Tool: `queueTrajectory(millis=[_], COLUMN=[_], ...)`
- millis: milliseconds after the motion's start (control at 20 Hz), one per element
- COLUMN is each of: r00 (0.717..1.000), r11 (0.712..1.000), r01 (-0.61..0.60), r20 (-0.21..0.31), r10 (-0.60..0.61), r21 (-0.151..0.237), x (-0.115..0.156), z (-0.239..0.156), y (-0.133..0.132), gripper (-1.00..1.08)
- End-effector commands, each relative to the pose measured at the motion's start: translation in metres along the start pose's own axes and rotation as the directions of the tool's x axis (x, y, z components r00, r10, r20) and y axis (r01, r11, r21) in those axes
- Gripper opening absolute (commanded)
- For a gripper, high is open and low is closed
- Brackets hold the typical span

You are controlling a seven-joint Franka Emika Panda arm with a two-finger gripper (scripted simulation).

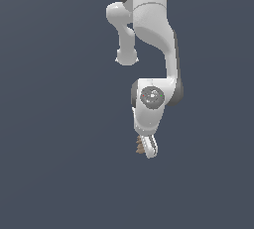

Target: Pick up the object and move it to a goal position.

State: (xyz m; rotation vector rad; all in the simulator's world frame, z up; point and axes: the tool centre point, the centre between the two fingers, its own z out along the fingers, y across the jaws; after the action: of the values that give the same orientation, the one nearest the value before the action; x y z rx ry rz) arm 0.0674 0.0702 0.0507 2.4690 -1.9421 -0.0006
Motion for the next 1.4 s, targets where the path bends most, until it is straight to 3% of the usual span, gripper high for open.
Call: queueTrajectory(millis=[0,600,1350], r00=[1.0,1.0,1.0], r11=[1.0,1.0,1.0], r01=[0.0,0.0,-0.001], r20=[0.0,0.001,0.004], r10=[0.0,0.0,0.001], r21=[0.0,0.0,0.0], x=[0.0,0.011,0.045], z=[-0.001,-0.038,-0.158], y=[0.0,0.023,0.092], gripper=[-1.0,-1.0,-1.0])
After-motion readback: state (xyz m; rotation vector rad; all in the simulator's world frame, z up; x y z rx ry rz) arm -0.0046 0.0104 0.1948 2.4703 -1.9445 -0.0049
